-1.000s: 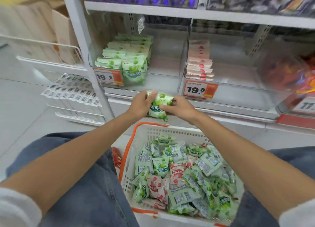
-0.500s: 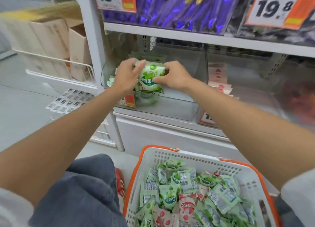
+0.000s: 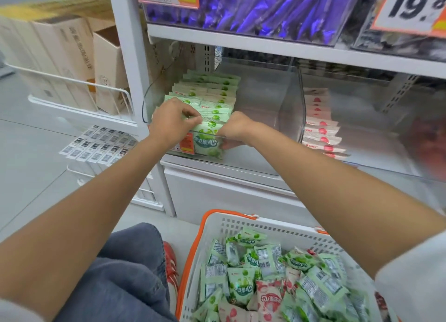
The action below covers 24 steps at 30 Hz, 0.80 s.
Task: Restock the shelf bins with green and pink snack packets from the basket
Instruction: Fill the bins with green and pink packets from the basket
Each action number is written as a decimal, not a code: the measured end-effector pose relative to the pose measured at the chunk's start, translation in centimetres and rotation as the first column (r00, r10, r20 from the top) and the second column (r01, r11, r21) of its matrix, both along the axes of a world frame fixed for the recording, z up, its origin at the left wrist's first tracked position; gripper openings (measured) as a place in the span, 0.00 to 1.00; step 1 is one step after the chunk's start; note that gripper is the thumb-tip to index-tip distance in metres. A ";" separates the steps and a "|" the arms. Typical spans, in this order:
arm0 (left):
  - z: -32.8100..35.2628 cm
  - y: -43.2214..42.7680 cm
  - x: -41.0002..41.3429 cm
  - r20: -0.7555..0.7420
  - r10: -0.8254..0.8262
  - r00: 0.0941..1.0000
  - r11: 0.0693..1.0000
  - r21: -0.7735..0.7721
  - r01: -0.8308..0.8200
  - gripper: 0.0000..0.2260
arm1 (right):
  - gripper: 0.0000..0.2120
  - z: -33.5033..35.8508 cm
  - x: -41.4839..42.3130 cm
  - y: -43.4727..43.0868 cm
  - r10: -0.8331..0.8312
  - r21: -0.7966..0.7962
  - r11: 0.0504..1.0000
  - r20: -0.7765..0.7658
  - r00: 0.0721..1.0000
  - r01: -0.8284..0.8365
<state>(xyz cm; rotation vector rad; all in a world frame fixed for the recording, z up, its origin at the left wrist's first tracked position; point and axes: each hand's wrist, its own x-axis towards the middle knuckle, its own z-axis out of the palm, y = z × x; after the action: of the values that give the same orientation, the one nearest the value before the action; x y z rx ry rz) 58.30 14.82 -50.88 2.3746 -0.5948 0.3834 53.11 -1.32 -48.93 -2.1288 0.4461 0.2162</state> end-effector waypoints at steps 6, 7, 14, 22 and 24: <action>0.2 0.0 -0.8 0.022 0.046 0.999 0.994 0.096 -0.048 0.09 | 0.11 -0.6 -0.4 -0.3 -0.025 -0.091 0.995 0.195 0.981 0.043; 0.1 0.0 -0.9 0.031 0.064 0.997 0.990 0.120 -0.067 0.11 | 0.11 -0.7 -1.1 -0.4 -0.044 -0.116 0.990 0.296 0.954 0.082; -0.6 -1.2 -6.8 0.232 0.150 0.961 0.984 0.058 -0.167 0.07 | 0.05 -4.4 -9.7 -1.1 0.195 -0.404 0.908 0.639 0.744 0.108; -13.9 -2.3 -18.4 -0.465 -0.072 0.882 0.856 0.425 0.294 0.05 | 0.07 -18.8 -22.5 -3.8 0.174 -0.246 0.952 -0.048 0.984 -0.181; -17.2 -2.0 -20.1 -0.610 -0.047 0.791 0.731 0.518 0.443 0.07 | 0.06 -22.0 -25.4 -5.0 0.157 -0.211 0.960 -0.133 0.979 -0.183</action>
<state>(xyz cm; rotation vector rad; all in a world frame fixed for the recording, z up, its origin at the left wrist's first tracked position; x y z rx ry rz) 38.20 12.86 -68.11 2.7797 -0.8463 -0.7753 27.70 -6.28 -70.96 -2.3860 0.3672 0.4059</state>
